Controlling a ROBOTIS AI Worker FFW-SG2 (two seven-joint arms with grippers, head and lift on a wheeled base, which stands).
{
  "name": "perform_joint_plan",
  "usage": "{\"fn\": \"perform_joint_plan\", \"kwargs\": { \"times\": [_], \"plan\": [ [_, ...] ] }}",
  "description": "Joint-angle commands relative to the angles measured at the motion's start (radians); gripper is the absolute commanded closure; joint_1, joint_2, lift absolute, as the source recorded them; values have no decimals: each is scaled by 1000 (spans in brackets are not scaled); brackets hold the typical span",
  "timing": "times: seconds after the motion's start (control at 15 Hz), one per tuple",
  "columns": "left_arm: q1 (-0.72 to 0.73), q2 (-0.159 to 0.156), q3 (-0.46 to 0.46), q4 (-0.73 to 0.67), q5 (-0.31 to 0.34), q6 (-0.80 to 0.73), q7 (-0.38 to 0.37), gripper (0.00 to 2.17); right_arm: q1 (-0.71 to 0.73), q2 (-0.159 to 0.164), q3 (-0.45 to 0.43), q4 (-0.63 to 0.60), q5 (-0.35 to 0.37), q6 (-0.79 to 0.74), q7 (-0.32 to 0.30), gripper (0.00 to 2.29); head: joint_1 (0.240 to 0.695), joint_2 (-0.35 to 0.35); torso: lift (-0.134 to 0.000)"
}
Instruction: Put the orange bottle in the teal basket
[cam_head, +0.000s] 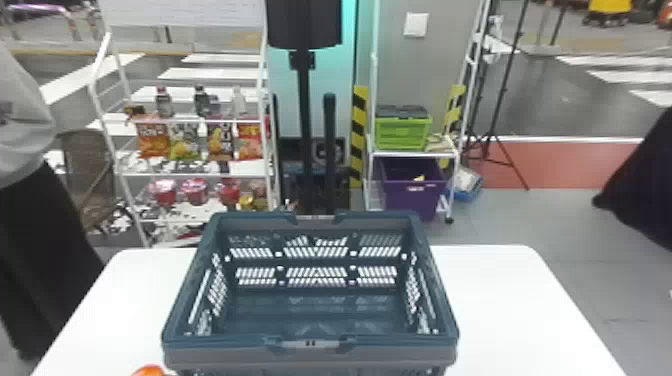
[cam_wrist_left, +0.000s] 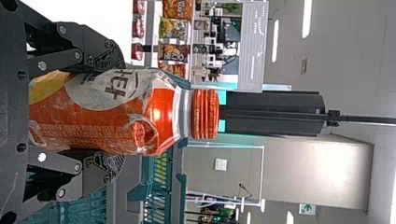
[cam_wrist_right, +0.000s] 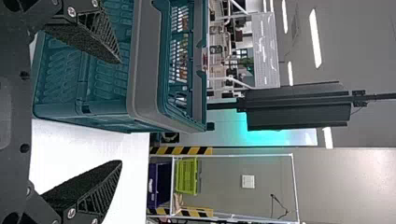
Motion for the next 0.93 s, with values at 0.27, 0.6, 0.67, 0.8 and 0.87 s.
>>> {"fn": "perform_joint_plan", "kwargs": {
  "times": [0.27, 0.6, 0.67, 0.8, 0.87],
  "plan": [
    [-10, -3, 0, 10, 3, 0, 1, 677, -3, 3, -1, 0, 1, 0, 0, 130, 499, 0, 0],
    [-11, -3, 0, 15, 8, 0, 1, 677, -5, 5, -1, 2, 2, 0, 0, 130, 499, 0, 0],
    [-13, -3, 0, 15, 8, 0, 1, 677, -5, 5, -1, 2, 2, 0, 0, 130, 499, 0, 0],
    [-13, -3, 0, 15, 8, 0, 1, 677, -5, 5, -1, 2, 2, 0, 0, 130, 499, 0, 0],
    [-13, -3, 0, 11, 8, 0, 1, 677, -5, 5, -1, 2, 4, 0, 0, 130, 499, 0, 0]
  ]
}}
